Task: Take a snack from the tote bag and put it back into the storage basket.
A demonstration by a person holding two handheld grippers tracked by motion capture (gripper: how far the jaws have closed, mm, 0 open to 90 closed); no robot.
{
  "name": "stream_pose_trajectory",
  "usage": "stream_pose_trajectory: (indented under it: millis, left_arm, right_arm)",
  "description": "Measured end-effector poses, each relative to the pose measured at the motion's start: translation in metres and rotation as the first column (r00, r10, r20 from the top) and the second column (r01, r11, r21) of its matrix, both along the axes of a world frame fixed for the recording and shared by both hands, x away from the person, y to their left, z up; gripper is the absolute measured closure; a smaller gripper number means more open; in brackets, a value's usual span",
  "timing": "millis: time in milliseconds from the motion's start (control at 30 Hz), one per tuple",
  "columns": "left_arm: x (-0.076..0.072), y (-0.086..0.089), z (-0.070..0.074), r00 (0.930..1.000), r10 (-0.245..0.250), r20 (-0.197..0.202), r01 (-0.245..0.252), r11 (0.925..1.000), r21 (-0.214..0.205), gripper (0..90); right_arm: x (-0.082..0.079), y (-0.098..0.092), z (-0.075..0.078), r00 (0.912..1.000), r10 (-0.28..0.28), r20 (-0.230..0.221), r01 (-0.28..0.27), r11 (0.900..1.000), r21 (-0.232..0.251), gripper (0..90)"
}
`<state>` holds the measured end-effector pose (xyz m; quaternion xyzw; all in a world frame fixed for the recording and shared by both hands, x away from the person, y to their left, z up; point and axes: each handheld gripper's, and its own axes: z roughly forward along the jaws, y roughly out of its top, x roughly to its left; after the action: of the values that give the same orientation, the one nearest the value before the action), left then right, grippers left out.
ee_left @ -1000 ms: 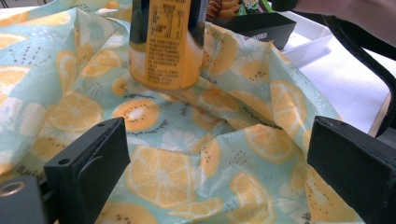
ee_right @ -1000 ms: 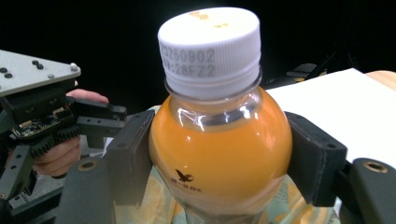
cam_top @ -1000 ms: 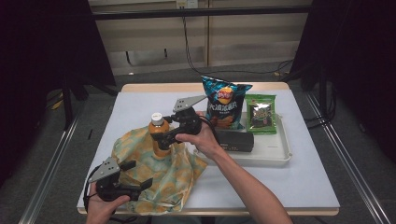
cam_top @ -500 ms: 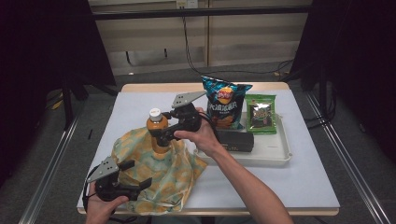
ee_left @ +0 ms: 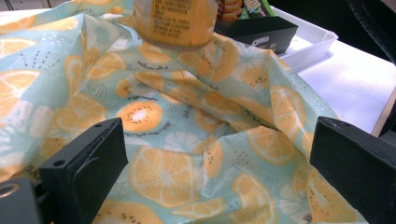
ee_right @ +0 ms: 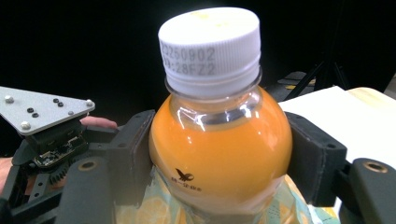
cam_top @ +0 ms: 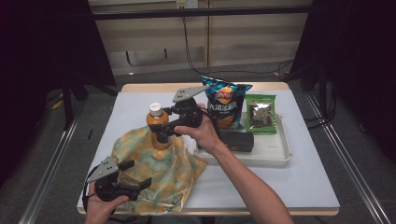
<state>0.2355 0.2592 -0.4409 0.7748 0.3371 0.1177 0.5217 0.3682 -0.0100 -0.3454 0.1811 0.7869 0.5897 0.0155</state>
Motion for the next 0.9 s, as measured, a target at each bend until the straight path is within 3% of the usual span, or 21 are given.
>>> stream_pose_trajectory:
  millis: [467,900]
  left_arm:
    - [0.000,0.000,0.000,1.0000,0.002,-0.001,-0.002,1.0000,0.003,3.7]
    - [0.001,0.000,0.000,1.0000,0.001,-0.005,-0.001,1.0000,0.007,3.7]
  right_arm:
    - [-0.003,-0.017,0.020,0.9982,-0.056,0.020,0.056,0.9984,-0.010,30.9]
    - [-0.014,-0.053,0.029,0.9850,-0.168,0.037,0.169,0.9851,-0.030,30.9]
